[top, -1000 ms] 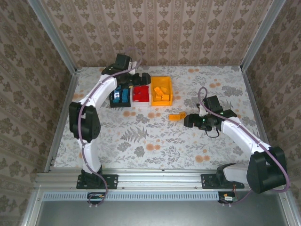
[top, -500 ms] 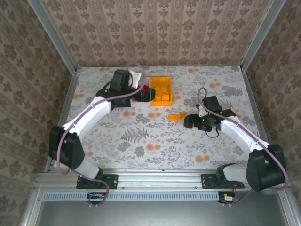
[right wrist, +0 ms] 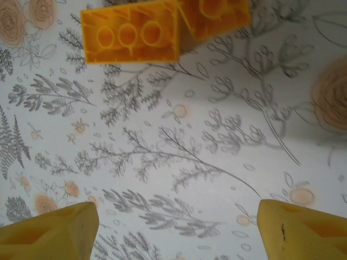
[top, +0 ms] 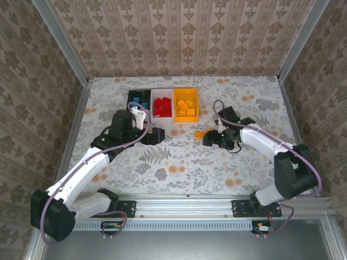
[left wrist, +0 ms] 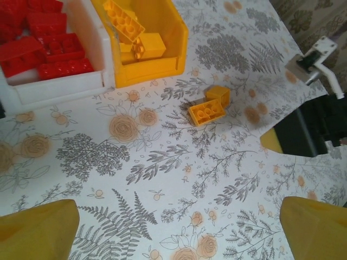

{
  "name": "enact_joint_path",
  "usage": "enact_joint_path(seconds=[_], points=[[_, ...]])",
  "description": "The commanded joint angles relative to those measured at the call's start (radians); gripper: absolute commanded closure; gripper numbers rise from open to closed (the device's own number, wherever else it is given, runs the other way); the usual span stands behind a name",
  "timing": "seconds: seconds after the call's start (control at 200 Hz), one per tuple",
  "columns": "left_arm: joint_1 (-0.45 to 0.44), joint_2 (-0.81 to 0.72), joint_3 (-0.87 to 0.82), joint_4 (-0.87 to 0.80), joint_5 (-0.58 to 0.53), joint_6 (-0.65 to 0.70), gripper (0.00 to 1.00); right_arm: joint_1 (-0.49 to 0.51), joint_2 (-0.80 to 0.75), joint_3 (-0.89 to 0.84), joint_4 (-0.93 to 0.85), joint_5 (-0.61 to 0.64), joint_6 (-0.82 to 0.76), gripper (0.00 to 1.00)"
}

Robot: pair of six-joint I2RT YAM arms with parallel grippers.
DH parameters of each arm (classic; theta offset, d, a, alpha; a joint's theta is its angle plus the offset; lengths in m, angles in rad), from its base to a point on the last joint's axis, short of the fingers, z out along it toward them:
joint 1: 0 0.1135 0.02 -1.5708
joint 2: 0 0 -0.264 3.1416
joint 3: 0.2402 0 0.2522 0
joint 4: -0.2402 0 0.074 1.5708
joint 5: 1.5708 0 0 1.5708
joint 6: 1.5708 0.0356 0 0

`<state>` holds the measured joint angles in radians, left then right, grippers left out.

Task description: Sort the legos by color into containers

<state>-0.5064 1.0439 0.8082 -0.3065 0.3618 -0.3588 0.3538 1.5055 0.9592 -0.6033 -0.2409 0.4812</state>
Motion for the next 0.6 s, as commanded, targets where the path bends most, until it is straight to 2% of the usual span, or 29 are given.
enact_joint_path(seconds=[0.0,0.295,0.595], points=[[0.031,-0.039,-0.045,-0.029,-0.001,-0.006,0.05,0.032,0.082,0.092,-0.057,0.082,0.028,0.22],[0.119,-0.093,-0.093,-0.055,0.061,0.018,0.05,0.092,0.294,0.317,-0.154,0.140,0.019,0.25],[0.153,-0.108,-0.096,-0.073,0.091,0.043,0.04,0.137,0.421,0.405,-0.180,0.207,0.052,0.24]])
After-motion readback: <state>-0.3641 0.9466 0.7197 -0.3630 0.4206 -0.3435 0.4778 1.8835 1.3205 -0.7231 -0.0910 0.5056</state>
